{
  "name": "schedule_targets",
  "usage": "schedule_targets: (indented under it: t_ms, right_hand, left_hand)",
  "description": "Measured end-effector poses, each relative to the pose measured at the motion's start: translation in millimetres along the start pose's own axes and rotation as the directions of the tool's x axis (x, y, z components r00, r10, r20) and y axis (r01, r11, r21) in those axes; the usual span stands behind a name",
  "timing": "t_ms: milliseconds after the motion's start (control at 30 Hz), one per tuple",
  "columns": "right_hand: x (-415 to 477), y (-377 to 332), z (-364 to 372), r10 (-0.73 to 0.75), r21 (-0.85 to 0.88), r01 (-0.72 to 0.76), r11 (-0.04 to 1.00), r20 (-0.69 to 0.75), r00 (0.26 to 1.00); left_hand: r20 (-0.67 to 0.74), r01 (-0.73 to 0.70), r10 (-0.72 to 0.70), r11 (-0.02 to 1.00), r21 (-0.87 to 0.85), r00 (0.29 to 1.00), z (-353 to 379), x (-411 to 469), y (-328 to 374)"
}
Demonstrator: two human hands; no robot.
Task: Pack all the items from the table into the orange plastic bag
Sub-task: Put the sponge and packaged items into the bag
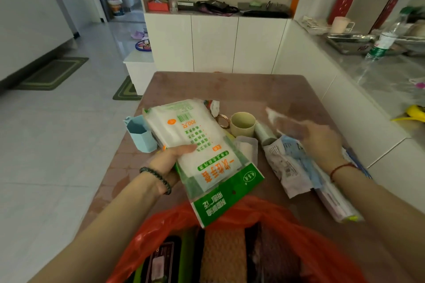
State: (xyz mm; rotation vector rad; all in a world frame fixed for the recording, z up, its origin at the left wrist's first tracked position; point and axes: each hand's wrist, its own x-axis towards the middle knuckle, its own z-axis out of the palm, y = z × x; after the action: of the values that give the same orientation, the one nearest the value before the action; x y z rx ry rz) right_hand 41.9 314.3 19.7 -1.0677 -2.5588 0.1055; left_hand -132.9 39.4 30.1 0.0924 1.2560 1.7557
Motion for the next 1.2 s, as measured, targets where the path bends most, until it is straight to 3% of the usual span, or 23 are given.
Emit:
schedule_targets:
  t_ms: [67,133,200,233,267,367,500,600,667,767,800,900,1033,1067,1100,1133,1167,1200]
  right_hand:
    - [-5,-7,-33,0.165,0.303,-0.102,0.948,-0.19,0.968]
    - [-17,-22,-68,0.336,0.649,-0.108,0.753,-0.239,0.911]
    - [-41,-46,-104,0.418,0.903,-0.082,0.421,-0.113,0.901]
    - [-57,-58,-118,0.395,0.95,-0.097,0.296,-0.03,0.918]
    - [-72,-70,-127,0.344,0.959,-0.127,0.253,0.034,0.939]
    - [-114,-102,-131,0.255,0.916,-0.234,0.327,0.153,0.955]
    - [-160,-130,-113,0.289,0.859,-0.275,0.432,0.157,0.944]
    - [-188,-140,-103,0.322,0.843,-0.286,0.456,0.143,0.936]
    - [-202,-144,-102,0.301,0.868,-0.298,0.397,0.184,0.936]
    - [-212,-140,-111,0.117,0.893,-0.425,0.151,0.411,0.904]
    - [-213,-137,-113,0.035,0.864,-0.488,0.124,0.488,0.872]
    - [-220,-130,-112,-0.136,0.796,-0.578,0.178,0.602,0.787]
    - [-235,-120,-97,-0.07,0.806,-0.571,0.157,0.585,0.808]
    - [-239,-116,-94,-0.033,0.814,-0.566,0.129,0.574,0.818]
    - [-243,-110,-92,0.01,0.824,-0.559,0.099,0.56,0.828]
    - [-248,-105,-90,0.05,0.831,-0.551,0.073,0.549,0.835]
    - [-253,-99,-88,0.081,0.834,-0.549,0.059,0.544,0.835]
    - [-258,-96,-87,0.091,0.832,-0.553,0.047,0.548,0.832]
  left_hand:
    - [0.015,-0.029,0.029,1.0,0.0,0.999,1,-13,1]
    - [0.031,-0.063,0.063,0.998,0.01,0.998,5,-28,2]
    - [0.049,-0.073,0.072,0.997,0.013,0.996,11,-44,2]
    - [0.075,-0.074,0.073,0.997,0.013,0.995,15,-53,2]
    - [0.109,-0.081,0.078,0.997,0.02,0.991,18,-60,1]
    - [0.195,-0.137,0.128,0.99,0.037,0.973,28,-81,-7]
    - [0.223,-0.139,0.124,0.989,0.054,0.967,32,-105,-23]
    - [0.296,-0.17,0.14,0.983,0.075,0.945,24,-120,-30]
    - [0.331,-0.14,0.103,0.986,0.09,0.938,18,-133,-31]
    - [0.31,-0.122,0.064,0.977,0.174,0.949,9,-145,-35]
    - [0.311,-0.129,0.06,0.97,0.206,0.949,7,-149,-37]
    - [0.332,-0.213,0.09,0.911,0.354,0.939,-1,-160,-48]
    - [0.457,-0.479,0.214,0.63,0.611,0.864,-29,-176,-57]
    - [0.453,-0.545,0.303,0.499,0.674,0.838,-41,-175,-58]
    - [0.469,-0.591,0.399,0.274,0.759,0.788,-54,-173,-58]
    - [0.489,-0.536,0.446,-0.024,0.844,0.75,-70,-169,-56]
    - [0.48,-0.408,0.447,-0.253,0.877,0.755,-86,-163,-53]
    - [0.408,-0.25,0.404,-0.388,0.887,0.819,-102,-158,-50]
